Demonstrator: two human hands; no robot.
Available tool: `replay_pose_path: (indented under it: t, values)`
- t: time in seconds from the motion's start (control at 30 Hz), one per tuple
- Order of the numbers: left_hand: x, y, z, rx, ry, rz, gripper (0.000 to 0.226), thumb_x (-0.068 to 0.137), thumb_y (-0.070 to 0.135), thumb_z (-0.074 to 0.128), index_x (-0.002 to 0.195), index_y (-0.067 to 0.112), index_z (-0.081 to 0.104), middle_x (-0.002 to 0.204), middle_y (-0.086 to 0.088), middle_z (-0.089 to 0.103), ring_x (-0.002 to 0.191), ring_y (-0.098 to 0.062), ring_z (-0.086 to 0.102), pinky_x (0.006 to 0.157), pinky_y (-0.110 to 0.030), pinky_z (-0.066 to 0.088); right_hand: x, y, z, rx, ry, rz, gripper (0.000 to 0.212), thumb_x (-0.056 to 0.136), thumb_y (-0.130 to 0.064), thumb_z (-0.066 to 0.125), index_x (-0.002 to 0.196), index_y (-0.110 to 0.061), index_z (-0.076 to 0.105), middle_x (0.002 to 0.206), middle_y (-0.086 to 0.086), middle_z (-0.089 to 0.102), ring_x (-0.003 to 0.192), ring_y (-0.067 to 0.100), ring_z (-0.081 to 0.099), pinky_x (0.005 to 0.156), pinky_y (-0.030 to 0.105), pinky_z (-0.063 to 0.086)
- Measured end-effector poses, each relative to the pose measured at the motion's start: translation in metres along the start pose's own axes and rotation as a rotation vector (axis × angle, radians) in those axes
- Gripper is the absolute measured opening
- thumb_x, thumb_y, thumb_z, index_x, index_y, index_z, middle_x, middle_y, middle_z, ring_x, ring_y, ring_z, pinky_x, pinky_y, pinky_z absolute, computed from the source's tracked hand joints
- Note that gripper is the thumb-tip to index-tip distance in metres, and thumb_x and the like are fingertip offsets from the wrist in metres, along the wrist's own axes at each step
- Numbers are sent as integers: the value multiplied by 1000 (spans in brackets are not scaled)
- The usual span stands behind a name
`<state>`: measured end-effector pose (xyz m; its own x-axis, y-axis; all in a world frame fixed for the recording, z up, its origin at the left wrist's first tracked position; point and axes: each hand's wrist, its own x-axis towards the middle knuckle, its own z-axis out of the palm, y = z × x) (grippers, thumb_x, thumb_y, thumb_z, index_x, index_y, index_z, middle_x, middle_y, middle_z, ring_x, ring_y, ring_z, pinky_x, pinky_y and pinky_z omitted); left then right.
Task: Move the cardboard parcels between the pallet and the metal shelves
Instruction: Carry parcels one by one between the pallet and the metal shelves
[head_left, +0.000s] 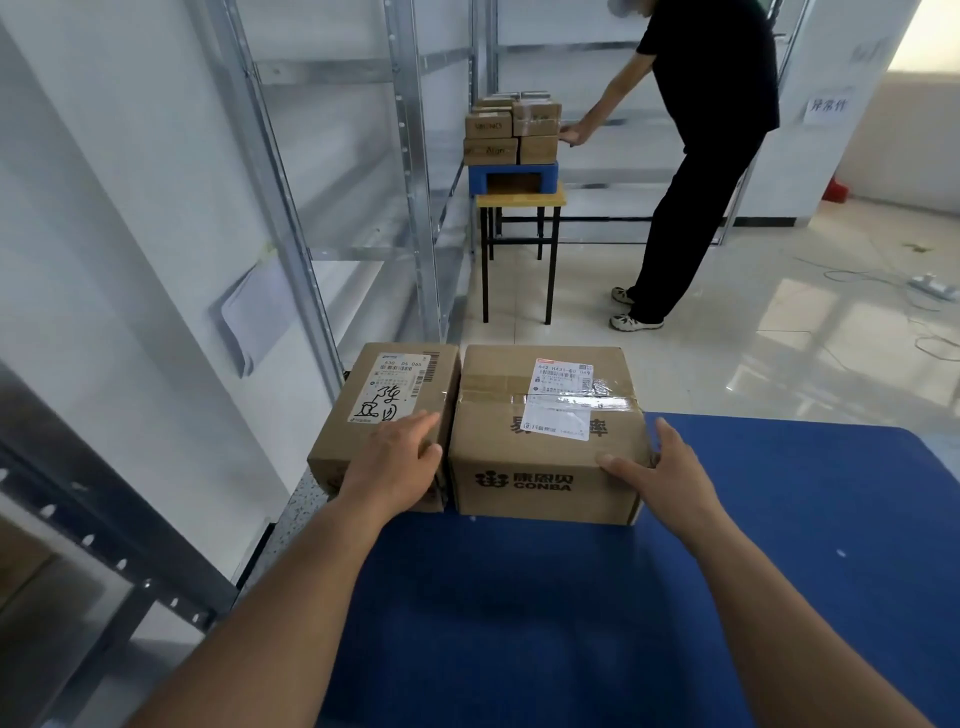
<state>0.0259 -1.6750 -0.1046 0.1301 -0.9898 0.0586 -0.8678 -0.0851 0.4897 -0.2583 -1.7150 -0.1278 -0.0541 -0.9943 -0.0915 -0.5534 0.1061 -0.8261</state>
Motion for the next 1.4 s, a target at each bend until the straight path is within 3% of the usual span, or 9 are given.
replay_pose_path:
  t: [0.13,0.3,0.43,0.63,0.9,1.07,1.17,1.3,1.4]
  values:
    - [-21,13,-2,-54,109,-8,48,95,30,49,142,22,40,146,-2,40,135,-20,31,107,-34,29,-13,-13,-4,-124,139,-166,74,80,-40,67,143,-27,30,143,-2,35,128,19,36,84,36,38]
    - [-64,35,2,-1,254,-22,49,92,38,54,137,23,46,133,-4,55,123,-21,45,97,-33,37,-50,-27,3,-266,232,-413,45,85,-30,62,129,-24,53,135,-4,45,119,18,42,85,34,40]
    - [-110,51,11,-16,351,-43,45,90,38,57,131,21,54,127,-2,59,118,-17,46,92,-27,35,-88,-27,10,-322,168,-563,35,86,-22,64,119,-14,61,123,3,56,110,24,51,89,39,44]
    - [-193,59,19,-46,456,-161,48,90,41,56,134,23,51,132,-1,54,124,-16,42,102,-31,32,-142,-22,19,-333,-3,-749,42,87,-25,63,127,-12,58,130,6,56,122,25,48,97,38,41]
    - [-311,48,8,46,578,-356,49,89,34,61,132,14,52,131,-8,56,121,-26,49,101,-41,40,-226,-29,56,-273,-197,-992,40,83,-23,69,120,-10,63,126,11,59,116,30,55,91,42,45]
    - [-379,34,-1,149,664,-568,54,90,41,56,137,18,46,142,-4,47,132,-21,38,110,-36,28,-274,-41,80,-236,-320,-1109,35,81,-24,69,114,-11,66,120,10,63,109,31,59,87,42,48]
    - [-411,26,-6,219,670,-668,55,91,48,49,140,22,43,148,-1,39,138,-18,30,114,-36,20,-300,-50,92,-183,-387,-1173,37,83,-34,55,111,-11,65,114,10,65,102,32,62,84,42,50]
    - [-447,17,-10,277,695,-780,60,91,57,40,142,26,37,154,1,26,143,-18,17,117,-42,8,-328,-57,110,-219,-511,-1177,59,89,-60,32,132,-24,51,141,2,49,129,26,45,105,45,36]
    - [-472,9,-14,279,757,-825,62,90,59,37,144,26,35,156,1,21,144,-17,12,115,-41,0,-353,-65,120,-270,-528,-1236,67,88,-66,24,138,-26,43,149,2,39,136,26,37,109,43,27]
